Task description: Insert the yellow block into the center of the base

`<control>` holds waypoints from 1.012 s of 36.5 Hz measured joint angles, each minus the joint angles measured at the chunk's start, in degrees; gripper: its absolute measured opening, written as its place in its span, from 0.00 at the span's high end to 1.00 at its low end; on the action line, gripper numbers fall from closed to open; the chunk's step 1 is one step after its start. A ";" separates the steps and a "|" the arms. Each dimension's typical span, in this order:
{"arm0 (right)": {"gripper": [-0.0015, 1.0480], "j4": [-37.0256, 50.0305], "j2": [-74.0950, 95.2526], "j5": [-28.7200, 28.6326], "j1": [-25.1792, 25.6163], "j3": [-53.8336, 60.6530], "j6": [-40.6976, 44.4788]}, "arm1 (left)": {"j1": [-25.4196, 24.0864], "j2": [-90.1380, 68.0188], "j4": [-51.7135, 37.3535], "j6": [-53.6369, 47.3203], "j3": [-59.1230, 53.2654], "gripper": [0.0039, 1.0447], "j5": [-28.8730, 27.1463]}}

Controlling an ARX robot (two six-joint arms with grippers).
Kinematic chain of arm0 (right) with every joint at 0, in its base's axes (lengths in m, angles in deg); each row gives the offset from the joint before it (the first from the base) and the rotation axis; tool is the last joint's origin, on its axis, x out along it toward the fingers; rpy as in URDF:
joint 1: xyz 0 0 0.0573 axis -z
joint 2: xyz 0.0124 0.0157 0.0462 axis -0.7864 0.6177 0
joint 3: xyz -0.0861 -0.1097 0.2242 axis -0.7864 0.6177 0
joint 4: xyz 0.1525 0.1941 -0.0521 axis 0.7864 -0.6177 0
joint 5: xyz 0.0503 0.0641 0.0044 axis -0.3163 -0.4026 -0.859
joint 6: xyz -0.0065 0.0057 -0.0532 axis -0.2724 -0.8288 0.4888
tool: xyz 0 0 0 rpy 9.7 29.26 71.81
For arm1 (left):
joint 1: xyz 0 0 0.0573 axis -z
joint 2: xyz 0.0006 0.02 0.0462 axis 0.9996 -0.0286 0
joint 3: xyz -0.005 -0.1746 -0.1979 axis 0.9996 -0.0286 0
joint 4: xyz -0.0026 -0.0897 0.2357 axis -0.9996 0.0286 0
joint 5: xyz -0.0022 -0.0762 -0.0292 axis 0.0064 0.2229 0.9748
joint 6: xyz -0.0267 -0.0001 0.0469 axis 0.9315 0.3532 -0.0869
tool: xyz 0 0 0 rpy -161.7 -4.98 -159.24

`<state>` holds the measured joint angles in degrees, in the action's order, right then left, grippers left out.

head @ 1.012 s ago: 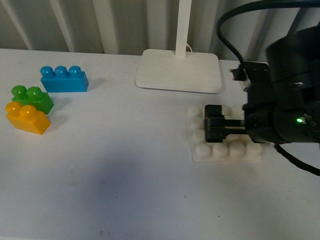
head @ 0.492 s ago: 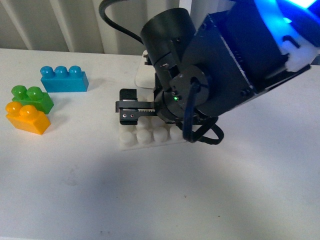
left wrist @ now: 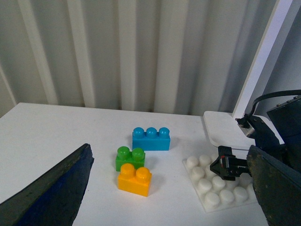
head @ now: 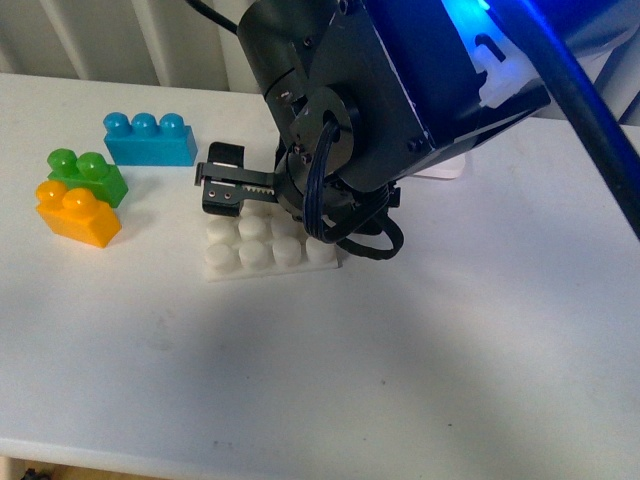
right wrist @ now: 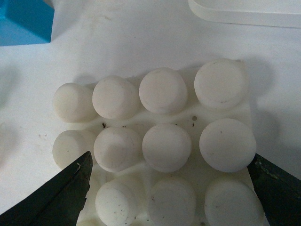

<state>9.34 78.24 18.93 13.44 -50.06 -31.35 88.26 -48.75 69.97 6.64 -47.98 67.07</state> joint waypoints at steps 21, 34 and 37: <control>0.09 7.10 -3.65 6.56 1.68 7.48 -3.28 | 0.00 0.00 0.00 0.00 0.00 0.06 0.00; 0.09 20.20 -29.97 1.64 18.64 34.27 1.01 | 0.00 0.00 0.00 0.00 0.00 0.06 0.00; 0.09 21.31 -39.76 -2.36 25.83 43.47 4.83 | 0.00 0.00 0.00 0.00 0.00 0.06 0.00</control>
<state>30.66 38.48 16.57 39.27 -6.59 -26.52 88.26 -48.75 69.97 6.64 -47.98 67.07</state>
